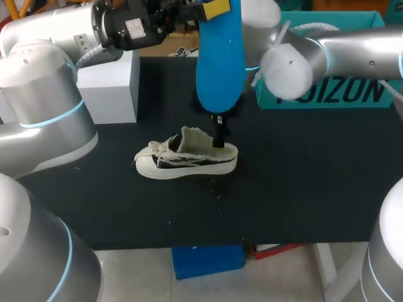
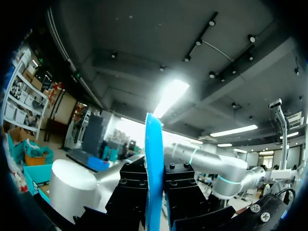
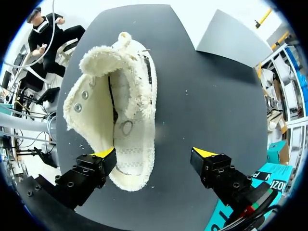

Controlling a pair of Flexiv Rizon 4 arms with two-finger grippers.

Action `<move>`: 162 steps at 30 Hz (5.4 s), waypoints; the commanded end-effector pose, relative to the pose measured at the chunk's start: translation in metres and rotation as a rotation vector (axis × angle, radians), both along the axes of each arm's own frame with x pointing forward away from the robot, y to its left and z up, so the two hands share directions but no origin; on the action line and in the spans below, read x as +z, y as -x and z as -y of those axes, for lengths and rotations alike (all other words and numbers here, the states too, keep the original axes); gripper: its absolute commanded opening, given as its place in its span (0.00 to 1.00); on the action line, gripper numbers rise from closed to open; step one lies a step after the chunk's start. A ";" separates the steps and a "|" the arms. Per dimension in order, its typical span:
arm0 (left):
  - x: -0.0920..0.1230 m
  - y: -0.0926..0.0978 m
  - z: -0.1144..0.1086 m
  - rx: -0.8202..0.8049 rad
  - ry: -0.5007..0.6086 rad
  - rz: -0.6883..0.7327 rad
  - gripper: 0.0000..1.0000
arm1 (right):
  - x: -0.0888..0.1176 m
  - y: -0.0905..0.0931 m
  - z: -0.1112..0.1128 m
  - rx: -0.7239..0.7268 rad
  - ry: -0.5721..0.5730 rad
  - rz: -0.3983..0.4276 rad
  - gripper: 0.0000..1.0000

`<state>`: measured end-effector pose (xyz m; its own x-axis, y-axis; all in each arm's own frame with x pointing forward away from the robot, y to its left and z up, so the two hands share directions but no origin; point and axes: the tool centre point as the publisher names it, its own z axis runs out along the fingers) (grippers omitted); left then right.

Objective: Take the shoe out of the shoebox, open the shoe tongue, remove and reinsert the insole, then place the shoe into the shoebox

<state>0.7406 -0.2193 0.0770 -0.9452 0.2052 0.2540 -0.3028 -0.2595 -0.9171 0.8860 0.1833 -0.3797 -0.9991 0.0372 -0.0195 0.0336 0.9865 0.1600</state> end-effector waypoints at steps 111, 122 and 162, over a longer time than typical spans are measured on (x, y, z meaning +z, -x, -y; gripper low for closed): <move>-0.001 0.001 0.000 0.001 -0.001 0.001 0.00 | -0.002 0.019 0.001 -1.663 0.153 -0.070 0.00; -0.001 0.001 0.000 0.001 -0.001 0.001 0.00 | -0.024 0.030 0.013 -1.685 0.139 -0.071 0.00; -0.001 0.001 0.000 0.001 -0.001 0.001 0.00 | 0.088 0.047 0.057 -1.472 -0.822 -0.571 1.00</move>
